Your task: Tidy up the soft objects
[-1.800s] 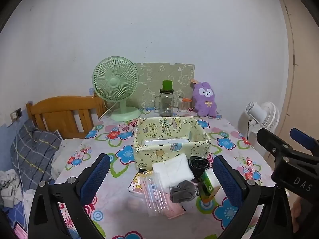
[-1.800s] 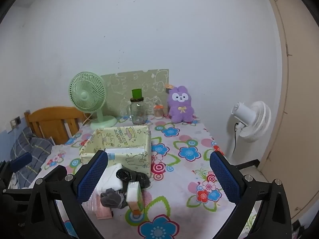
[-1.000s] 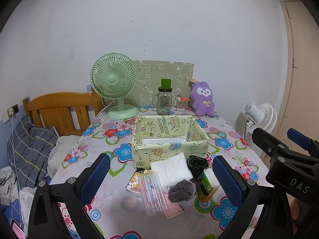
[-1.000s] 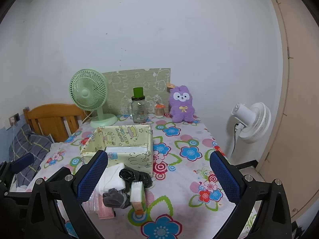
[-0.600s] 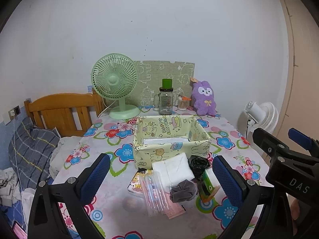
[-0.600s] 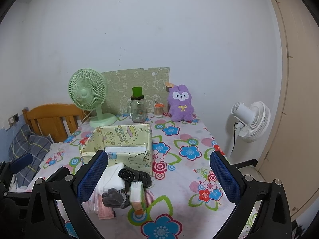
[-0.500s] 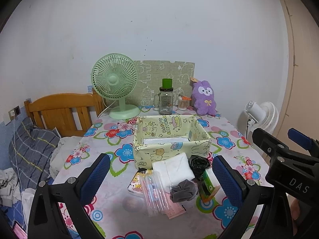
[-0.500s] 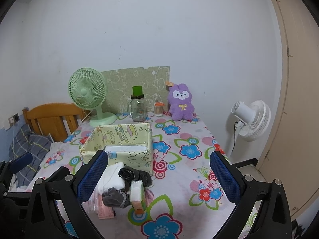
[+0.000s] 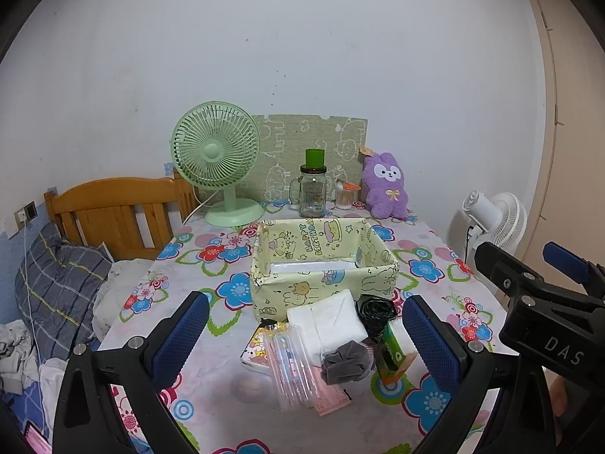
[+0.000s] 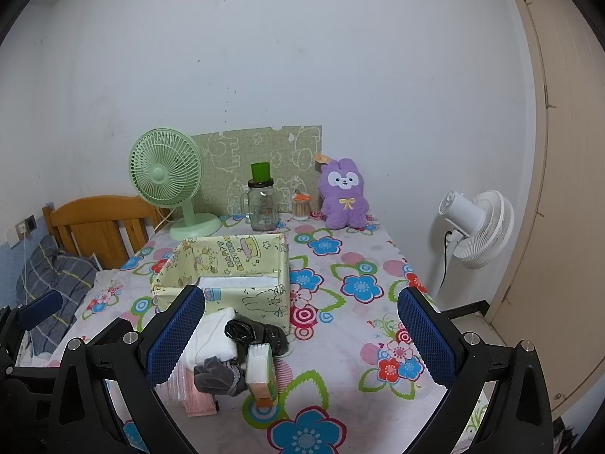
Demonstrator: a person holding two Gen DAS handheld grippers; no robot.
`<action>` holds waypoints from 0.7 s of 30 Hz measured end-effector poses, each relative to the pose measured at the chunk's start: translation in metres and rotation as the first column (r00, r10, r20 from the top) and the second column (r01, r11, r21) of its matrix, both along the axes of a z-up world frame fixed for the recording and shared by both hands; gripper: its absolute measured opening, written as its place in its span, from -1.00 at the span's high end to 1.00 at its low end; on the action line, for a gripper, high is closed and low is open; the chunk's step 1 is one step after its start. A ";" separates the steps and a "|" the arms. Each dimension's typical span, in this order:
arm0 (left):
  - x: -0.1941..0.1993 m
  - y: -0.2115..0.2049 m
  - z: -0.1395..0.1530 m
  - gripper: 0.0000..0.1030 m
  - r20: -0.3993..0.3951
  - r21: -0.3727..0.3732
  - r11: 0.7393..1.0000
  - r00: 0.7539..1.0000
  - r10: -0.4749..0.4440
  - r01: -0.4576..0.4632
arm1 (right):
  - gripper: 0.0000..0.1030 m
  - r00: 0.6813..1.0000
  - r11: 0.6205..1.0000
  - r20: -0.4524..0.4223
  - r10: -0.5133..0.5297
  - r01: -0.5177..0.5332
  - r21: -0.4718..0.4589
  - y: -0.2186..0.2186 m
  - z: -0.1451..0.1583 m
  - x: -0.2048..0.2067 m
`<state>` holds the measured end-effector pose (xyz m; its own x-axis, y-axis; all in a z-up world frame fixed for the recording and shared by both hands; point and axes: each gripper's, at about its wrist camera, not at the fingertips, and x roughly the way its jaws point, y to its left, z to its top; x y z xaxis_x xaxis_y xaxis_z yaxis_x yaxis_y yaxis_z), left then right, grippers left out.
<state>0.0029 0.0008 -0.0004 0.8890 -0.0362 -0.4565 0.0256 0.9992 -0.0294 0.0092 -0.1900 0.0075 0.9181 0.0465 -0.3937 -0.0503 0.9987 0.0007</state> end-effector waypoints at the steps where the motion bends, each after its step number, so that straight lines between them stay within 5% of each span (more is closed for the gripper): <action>1: 0.000 0.000 0.000 -0.99 0.001 -0.001 1.000 1.000 -0.001 0.001 | -1.00 1.000 1.000 0.001 -0.001 0.001 0.000 0.000 0.001 0.000; 21: -0.004 -0.002 0.003 -0.98 0.008 -0.004 1.000 1.000 -0.004 0.005 | -1.00 1.000 1.000 0.014 -0.004 0.004 0.000 0.001 0.005 -0.007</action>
